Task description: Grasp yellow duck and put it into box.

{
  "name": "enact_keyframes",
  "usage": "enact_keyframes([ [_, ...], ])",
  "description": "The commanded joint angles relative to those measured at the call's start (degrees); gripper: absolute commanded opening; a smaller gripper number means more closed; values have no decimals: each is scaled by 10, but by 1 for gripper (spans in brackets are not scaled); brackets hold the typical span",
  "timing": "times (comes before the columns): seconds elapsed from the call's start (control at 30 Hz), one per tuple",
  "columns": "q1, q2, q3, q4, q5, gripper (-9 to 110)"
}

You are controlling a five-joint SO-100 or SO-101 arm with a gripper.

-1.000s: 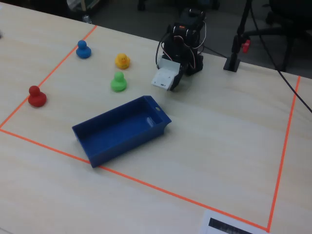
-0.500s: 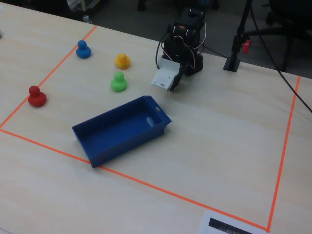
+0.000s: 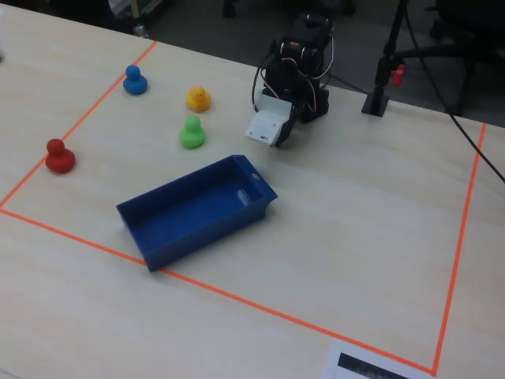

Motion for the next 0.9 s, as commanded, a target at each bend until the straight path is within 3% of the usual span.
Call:
enact_keyframes([
  [0.0,15,0,-4,-25,0,0],
  [0.13,69,0,-40,-107,19,0],
  [0.37,61,-31,-174,-184,103,5],
  [0.57,91,-256,-352,-292,156,9],
  [0.87,261,-596,-715,-272,186,24],
])
